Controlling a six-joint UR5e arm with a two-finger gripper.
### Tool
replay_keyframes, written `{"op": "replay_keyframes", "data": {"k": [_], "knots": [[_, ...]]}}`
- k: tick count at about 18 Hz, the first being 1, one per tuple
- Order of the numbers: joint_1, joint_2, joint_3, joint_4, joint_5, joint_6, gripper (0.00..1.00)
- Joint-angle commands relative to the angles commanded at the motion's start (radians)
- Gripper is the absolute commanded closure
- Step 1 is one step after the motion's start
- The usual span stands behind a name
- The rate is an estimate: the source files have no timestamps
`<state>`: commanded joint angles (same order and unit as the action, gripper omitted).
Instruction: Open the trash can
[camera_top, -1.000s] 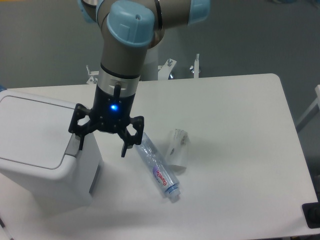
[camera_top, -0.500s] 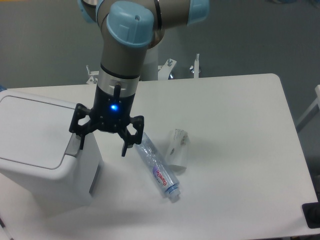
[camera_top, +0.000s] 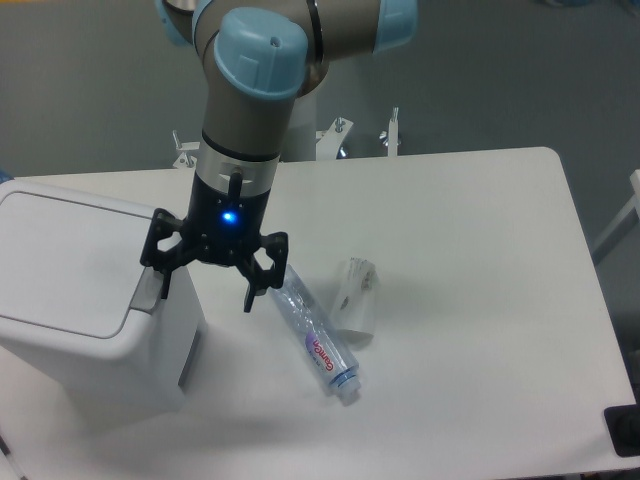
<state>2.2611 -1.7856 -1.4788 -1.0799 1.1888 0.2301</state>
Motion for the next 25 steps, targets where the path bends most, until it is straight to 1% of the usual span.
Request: {"op": "replay_keyframes", "data": {"k": [3,9,25], "knots": [[0.000,0.003,0.011,-0.002,0.000,-0.008,0.00],[-0.005,0.009,-0.009,0.000,0.000,-0.012,0.00],[-0.005,0.005,-0.014,0.000,0.000,-0.012,0.00]]}}
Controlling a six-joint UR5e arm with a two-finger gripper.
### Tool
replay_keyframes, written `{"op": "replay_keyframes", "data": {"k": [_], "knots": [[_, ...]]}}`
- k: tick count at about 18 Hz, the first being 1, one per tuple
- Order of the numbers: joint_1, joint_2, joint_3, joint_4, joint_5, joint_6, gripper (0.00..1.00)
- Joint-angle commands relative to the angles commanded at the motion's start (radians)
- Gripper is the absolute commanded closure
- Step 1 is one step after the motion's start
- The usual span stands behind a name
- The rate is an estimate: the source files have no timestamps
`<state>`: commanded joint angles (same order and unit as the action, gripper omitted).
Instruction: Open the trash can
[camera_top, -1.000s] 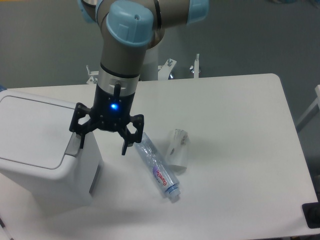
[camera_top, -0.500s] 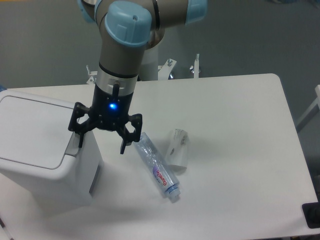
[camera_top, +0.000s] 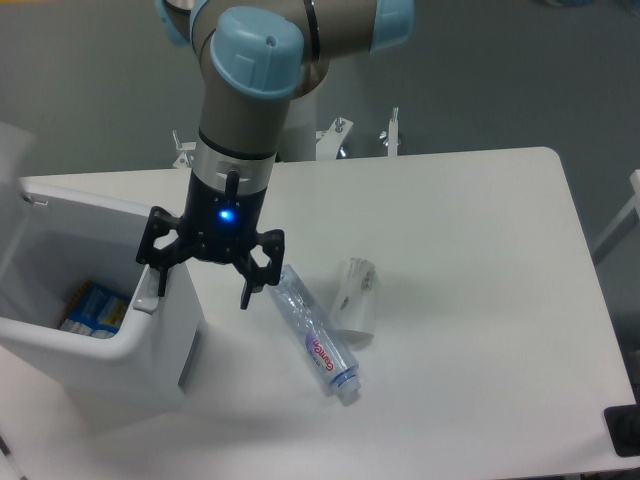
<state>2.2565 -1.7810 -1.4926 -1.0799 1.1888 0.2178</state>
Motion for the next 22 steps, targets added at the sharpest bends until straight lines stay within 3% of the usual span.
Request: {"op": "replay_keyframes", "data": {"k": [7,11,14,22], "knots": [[0.003,-0.008,0.031,0.002,0.000,0.015,0.00],[0.075,-0.026,0.066,0.020,0.000,0.047,0.00],[0.144,-0.040,0.061,0.035,0.009,0.170,0.00],[0.276,-0.066,-0.018,0.020,0.245,0.556,0.00]]}}
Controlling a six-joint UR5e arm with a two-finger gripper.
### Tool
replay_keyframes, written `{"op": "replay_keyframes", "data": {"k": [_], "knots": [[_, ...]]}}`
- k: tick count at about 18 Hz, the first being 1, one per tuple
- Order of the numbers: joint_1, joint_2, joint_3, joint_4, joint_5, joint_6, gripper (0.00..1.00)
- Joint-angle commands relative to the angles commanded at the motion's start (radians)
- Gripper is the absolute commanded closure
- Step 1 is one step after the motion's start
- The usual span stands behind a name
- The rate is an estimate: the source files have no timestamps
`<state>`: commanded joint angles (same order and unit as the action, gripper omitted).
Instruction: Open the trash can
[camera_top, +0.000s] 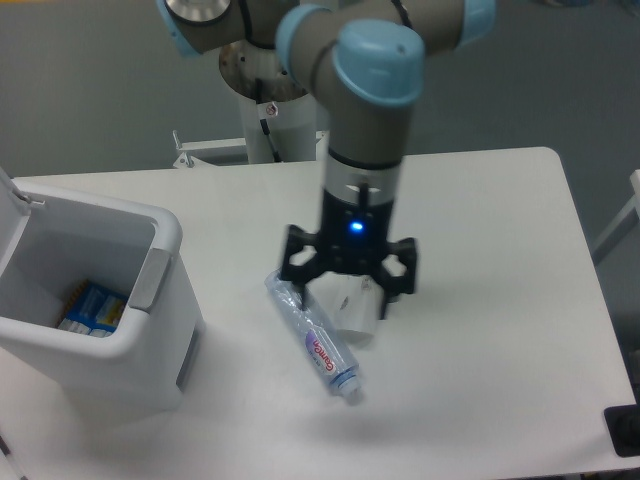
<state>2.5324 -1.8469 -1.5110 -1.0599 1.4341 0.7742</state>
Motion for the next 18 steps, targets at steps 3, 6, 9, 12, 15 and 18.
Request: {"op": "replay_keyframes", "data": {"k": [3,6,9,12,15,18], "knots": [[0.020,-0.015,-0.009,0.004,0.044,0.080,0.00],[0.054,-0.061,-0.008,0.008,0.103,0.195,0.00],[0.082,-0.101,-0.002,-0.003,0.135,0.413,0.00],[0.078,-0.097,-0.002,-0.031,0.173,0.447,0.00],[0.077,-0.091,-0.011,-0.035,0.184,0.447,0.00],[0.077,-0.089,-0.014,-0.035,0.184,0.444,0.00]]}}
